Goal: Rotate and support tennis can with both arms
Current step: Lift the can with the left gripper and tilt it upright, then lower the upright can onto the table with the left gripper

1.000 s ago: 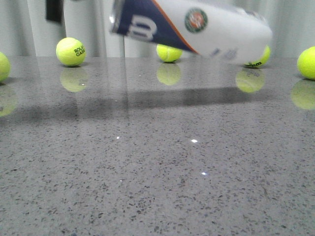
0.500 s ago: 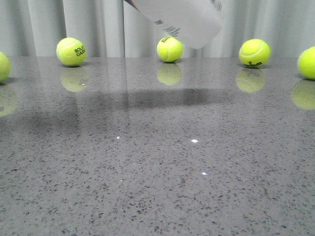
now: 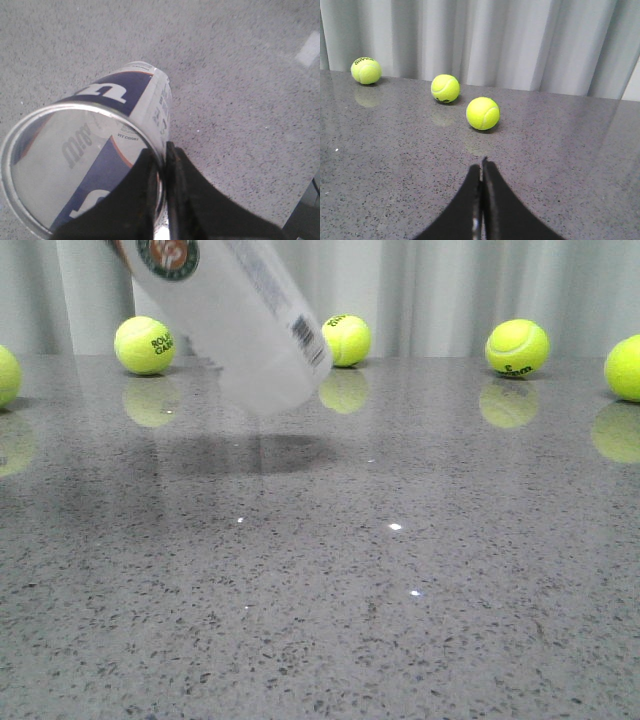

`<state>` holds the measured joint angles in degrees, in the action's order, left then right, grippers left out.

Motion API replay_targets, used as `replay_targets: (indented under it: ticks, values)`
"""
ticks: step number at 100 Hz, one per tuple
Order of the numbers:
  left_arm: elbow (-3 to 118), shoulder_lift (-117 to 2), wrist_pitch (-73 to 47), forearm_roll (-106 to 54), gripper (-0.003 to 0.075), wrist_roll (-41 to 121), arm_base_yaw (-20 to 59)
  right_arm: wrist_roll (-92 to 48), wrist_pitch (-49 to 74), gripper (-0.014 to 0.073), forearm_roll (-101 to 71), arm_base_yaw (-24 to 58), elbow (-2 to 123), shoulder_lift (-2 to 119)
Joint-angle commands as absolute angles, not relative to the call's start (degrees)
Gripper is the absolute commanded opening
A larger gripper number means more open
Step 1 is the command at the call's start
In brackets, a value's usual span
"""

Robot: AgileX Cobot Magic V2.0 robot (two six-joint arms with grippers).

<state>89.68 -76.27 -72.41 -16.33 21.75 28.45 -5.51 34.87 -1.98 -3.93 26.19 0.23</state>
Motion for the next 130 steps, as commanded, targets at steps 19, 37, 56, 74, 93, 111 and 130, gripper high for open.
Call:
replay_targets:
  ticks: [19, 37, 56, 74, 93, 111, 130]
  values:
    - [91.7, -78.3, -73.2, -17.5, -0.0019, 20.9, 28.9, -6.0, 30.4, -0.0071, -2.0, -4.4, 27.5, 1.1]
    - [92.3, -79.9, -73.2, -16.5, -0.0018, 21.2, 28.9, -6.0, 30.4, -0.0071, -2.0, -4.4, 27.5, 1.1]
    - [94.1, -81.5, -73.2, -16.4, -0.0018, 21.2, 28.9, -6.0, 30.4, -0.0071, -2.0, -4.4, 27.5, 1.1]
    - [95.8, -82.2, -73.2, -16.6, 0.0044, 21.2, 28.9, -6.0, 30.4, -0.0071, -2.0, -4.4, 27.5, 1.1]
    - [96.8, -82.2, -72.2, -16.6, 0.0252, 21.2, 28.9, -6.0, 30.4, -0.0071, -2.0, -4.4, 27.5, 1.1]
    - [96.9, -82.7, -70.7, -18.8, 0.0363, 21.2, 28.9, -6.0, 30.4, -0.0071, -2.0, -4.4, 27.5, 1.1]
    - [97.0, -84.3, -65.6, -20.7, 0.0363, 21.2, 28.9, -6.0, 30.4, -0.0071, -2.0, -4.4, 27.5, 1.1]
